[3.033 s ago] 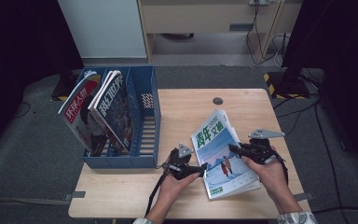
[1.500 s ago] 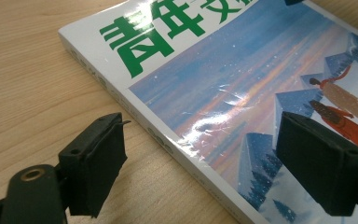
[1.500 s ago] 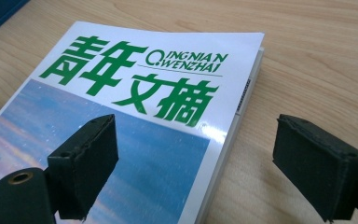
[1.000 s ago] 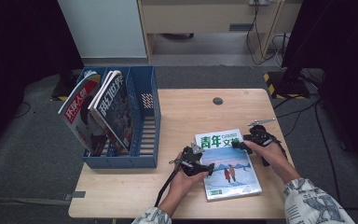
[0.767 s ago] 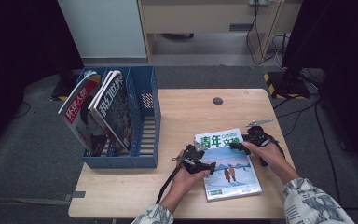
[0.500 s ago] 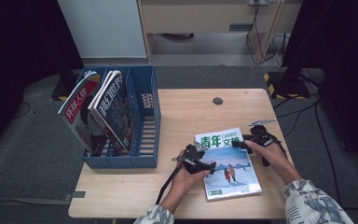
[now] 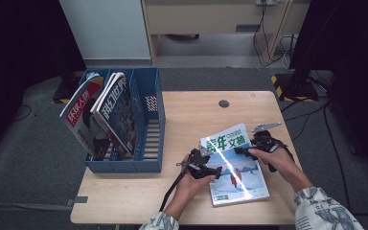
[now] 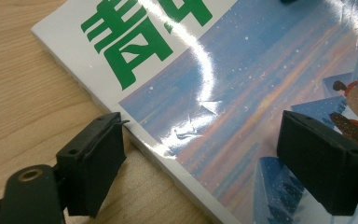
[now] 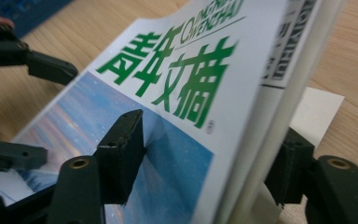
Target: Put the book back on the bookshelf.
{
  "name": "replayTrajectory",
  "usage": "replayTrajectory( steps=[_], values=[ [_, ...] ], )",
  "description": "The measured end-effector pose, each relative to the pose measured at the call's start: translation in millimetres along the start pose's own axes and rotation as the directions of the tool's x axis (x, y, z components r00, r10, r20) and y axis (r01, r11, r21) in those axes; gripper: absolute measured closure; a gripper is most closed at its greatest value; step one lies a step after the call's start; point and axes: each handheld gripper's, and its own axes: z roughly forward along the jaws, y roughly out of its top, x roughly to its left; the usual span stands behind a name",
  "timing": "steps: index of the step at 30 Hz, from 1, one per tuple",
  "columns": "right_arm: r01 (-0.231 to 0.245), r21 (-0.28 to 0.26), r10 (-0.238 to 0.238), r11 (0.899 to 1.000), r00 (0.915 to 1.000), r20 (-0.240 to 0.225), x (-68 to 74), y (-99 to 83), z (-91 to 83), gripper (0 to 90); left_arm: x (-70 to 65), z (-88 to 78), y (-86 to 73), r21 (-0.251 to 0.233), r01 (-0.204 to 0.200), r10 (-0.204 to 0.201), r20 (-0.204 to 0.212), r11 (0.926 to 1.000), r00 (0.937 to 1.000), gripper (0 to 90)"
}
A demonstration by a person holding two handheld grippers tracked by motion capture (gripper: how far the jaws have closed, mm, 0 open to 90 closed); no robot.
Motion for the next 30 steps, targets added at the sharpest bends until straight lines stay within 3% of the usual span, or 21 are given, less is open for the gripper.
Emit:
replayTrajectory(
  steps=[3, 6, 10, 12, 13, 15, 17, 20, 26, 30],
  values=[
    [0.047, 0.037, -0.048, 0.998, 0.9979, 0.042, 4.6, 1.0, 4.7, 34.2, -0.1, 0.1, -0.2, -0.003, 0.001, -0.001, -0.001, 1.0, 1.0, 14.4],
    [0.046, 0.051, -0.049, 0.998, 0.9971, 0.058, 3.6, 0.2, 7.3, 31.6, 0.0, -0.2, -0.7, -0.003, 0.0, 0.0, -0.002, 1.0, 1.0, 14.4],
    [0.042, 0.062, -0.045, 0.997, 0.9979, 0.047, 3.8, 0.1, 9.8, 33.6, -0.5, 0.2, -0.9, -0.008, 0.003, -0.003, -0.004, 1.0, 1.0, 14.3],
    [0.013, 0.089, -0.007, 0.996, 0.9977, -0.067, 8.0, -0.5, 13.6, 41.0, 0.0, 0.2, -1.0, -0.009, 0.0, 0.0, -0.002, 1.0, 1.0, 14.3],
    [0.068, 0.122, -0.061, 0.99, 0.9962, -0.063, 14.3, -1.2, 17.1, 42.0, 0.0, 0.2, -1.1, -0.01, 0.001, -0.001, -0.002, 0.9999, 1.0, 14.3],
    [0.064, 0.13, -0.058, 0.989, 0.9971, -0.049, 15.0, -0.4, 17.7, 40.2, 0.1, 0.1, -1.5, -0.011, 0.001, -0.001, -0.002, 0.9999, 1.0, 14.3],
    [0.031, 0.116, -0.024, 0.993, 0.9981, -0.056, 10.8, -1.5, 16.3, 39.6, 0.1, 0.1, -1.9, -0.015, 0.003, -0.003, -0.002, 0.9999, 1.0, 14.3],
    [0.02, 0.106, -0.014, 0.994, 0.9982, -0.058, 11.5, -1.5, 15.8, 45.3, -0.1, 0.0, -2.6, -0.018, 0.005, -0.006, -0.004, 0.9998, 1.0, 14.4],
    [0.025, 0.074, -0.02, 0.997, 0.9978, -0.063, 19.2, 1.7, 11.1, 65.5, -1.2, 0.4, -3.0, -0.027, 0.014, -0.014, -0.01, 0.9995, 0.9999, 14.5],
    [0.043, 0.049, -0.041, 0.998, 0.998, -0.048, 26.2, 2.4, 8.3, 71.0, -1.0, 0.1, -3.1, -0.029, 0.018, -0.019, -0.009, 0.9994, 0.9998, 14.8]
  ],
)
